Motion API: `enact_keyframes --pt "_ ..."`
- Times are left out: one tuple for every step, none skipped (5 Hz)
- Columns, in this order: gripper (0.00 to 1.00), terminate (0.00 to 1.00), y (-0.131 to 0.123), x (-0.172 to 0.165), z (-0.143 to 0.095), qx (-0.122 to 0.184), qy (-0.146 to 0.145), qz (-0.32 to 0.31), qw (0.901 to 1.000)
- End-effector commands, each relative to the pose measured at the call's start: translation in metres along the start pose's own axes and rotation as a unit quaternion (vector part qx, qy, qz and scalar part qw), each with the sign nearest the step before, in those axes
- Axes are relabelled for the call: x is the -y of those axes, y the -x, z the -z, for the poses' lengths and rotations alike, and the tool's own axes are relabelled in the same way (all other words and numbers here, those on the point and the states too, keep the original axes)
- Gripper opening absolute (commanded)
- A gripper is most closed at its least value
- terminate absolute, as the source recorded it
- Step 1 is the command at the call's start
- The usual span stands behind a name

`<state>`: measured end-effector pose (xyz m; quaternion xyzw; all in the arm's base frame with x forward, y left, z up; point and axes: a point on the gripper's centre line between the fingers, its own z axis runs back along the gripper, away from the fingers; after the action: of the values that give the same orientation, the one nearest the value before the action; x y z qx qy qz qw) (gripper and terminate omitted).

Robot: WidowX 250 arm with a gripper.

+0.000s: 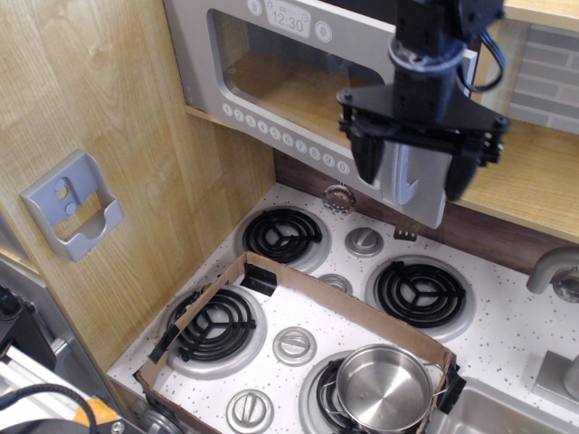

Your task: Open microwave

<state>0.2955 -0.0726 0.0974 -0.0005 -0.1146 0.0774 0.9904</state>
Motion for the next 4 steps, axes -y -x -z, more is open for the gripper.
enact_keyframes --pt "1.0 0.0 0.012 0.043 -0.011 0.021 0.048 0.042 0.9977" --pt "1.0 0.0 -0.013 0.075 -0.009 0.026 0.09 0.11 0.9895" --pt "1.0 0.0 -0.033 0.097 -0.009 0.043 0.106 0.198 0.9735" --pt "1.0 0.0 -0.042 0.107 -0.006 0.069 0.11 0.299 0.9453"
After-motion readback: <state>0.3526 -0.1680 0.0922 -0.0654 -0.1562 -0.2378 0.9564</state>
